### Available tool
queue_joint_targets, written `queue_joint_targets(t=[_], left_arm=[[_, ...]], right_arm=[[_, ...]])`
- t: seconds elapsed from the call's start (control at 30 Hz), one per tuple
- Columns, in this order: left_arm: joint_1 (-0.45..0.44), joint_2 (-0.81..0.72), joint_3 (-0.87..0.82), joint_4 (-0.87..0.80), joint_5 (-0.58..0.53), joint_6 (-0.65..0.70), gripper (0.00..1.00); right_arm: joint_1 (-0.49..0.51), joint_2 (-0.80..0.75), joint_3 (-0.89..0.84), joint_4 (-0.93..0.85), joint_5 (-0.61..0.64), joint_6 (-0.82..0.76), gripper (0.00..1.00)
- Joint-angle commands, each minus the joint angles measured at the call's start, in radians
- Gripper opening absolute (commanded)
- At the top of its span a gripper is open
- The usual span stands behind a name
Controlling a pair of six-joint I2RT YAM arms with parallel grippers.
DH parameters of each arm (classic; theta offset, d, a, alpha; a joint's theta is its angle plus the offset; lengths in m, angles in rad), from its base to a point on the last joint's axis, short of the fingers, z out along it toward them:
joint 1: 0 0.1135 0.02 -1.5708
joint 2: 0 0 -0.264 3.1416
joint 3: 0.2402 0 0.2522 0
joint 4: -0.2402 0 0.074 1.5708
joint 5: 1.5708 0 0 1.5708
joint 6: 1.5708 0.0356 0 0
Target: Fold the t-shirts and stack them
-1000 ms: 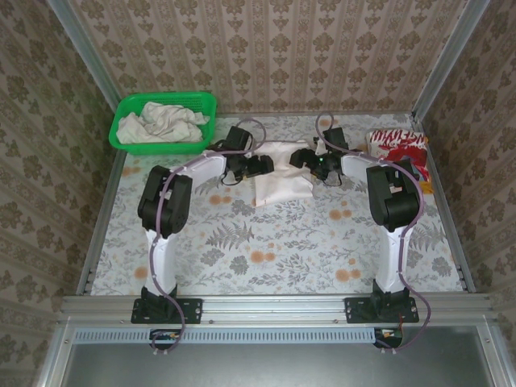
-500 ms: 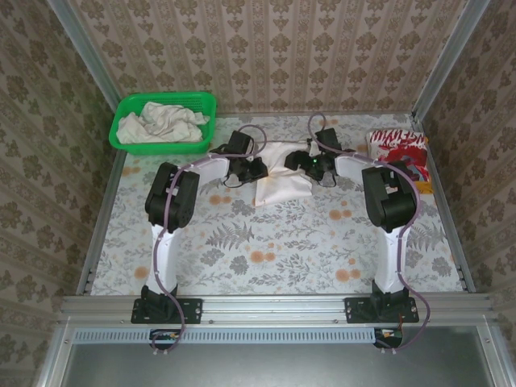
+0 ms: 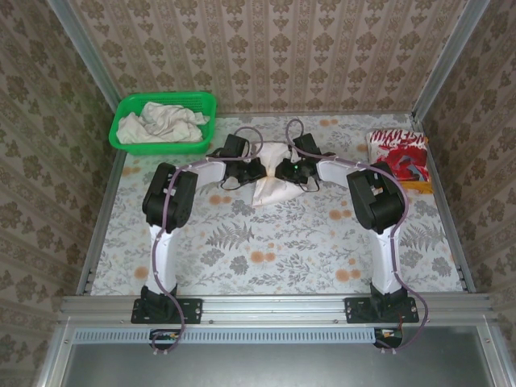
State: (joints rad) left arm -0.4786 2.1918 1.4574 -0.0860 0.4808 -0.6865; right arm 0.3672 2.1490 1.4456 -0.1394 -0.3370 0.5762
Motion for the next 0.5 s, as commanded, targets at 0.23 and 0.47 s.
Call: queue_joint_targets(t=[0.23, 0.47], left_arm=[[0.001, -0.149, -0.172, 0.042, -0.074, 0.022, 0.99], [0.006, -0.321, -0.274, 0.047, -0.111, 0.099, 1.00]], right_arm=[[-0.017, -0.063, 0.045, -0.192, 0.113, -0.236, 0.00], [-0.052, -0.176, 0.028, -0.316, 0.355, -0.533, 0.00]])
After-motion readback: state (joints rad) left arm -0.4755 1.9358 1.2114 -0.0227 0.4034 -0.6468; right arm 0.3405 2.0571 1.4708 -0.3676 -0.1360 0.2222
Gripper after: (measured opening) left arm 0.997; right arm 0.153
